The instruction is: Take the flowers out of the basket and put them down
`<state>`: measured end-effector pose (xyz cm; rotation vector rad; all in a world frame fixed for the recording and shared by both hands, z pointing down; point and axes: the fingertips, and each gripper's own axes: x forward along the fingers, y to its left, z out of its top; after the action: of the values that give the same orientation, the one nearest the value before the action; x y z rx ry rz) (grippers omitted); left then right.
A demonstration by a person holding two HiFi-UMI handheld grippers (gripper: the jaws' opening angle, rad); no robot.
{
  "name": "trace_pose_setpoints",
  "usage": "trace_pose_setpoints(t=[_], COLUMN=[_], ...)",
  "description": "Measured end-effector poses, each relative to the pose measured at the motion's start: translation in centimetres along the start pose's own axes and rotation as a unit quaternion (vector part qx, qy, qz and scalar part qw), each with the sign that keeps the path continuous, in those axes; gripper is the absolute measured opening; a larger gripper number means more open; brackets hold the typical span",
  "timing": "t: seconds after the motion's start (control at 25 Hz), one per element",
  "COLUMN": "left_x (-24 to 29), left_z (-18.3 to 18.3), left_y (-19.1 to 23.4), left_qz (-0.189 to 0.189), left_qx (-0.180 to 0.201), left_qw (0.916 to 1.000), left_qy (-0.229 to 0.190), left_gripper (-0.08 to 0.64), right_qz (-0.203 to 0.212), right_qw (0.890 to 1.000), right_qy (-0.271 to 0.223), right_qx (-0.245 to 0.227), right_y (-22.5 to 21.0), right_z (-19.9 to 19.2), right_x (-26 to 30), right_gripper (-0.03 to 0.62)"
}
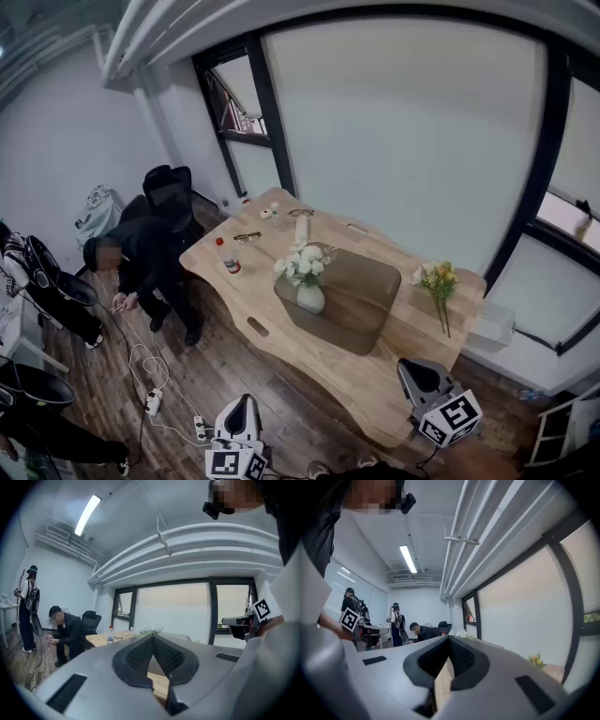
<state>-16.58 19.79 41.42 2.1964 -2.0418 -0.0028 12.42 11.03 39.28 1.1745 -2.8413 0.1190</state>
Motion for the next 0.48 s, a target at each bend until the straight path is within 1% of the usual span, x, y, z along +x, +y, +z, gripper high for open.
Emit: trace_pose_setpoints(t=[0.16, 0.32, 0.4, 0.48], left_x=[0.5, 1.1, 1.4, 2.1], left_z=[-0.1, 0.1, 0.4, 0.3], left_y=[-1.1, -2.4, -3.0, -3.1], left_qz=[0.007, 0.01, 0.009, 0.012], left_qx=[-0.001, -0.011, -0.004, 0.005], left_qw=[1.0, 0.9999, 0.9999, 0.9998], left_qy=[0.0, -0.007, -0.014, -0.015], left_gripper=[0.002, 0.002, 0.002, 0.002], right_qz=[-0.003, 0.011, 0.021, 0.026], right_qw=[1.0, 1.0, 1.0, 0.999], right_qy=[0.004, 0.008, 0.015, 0.022], right_qx=[0.004, 0.002, 0.004, 0.018], right_y=[-1.6, -2.7, -2.9, -3.3], right_z=[-0.7, -1.6, -2.6, -3.5], right_x=[-0.5, -0.4, -0.1, 0.6], right_gripper=[0.021, 0.021, 0.021, 0.021])
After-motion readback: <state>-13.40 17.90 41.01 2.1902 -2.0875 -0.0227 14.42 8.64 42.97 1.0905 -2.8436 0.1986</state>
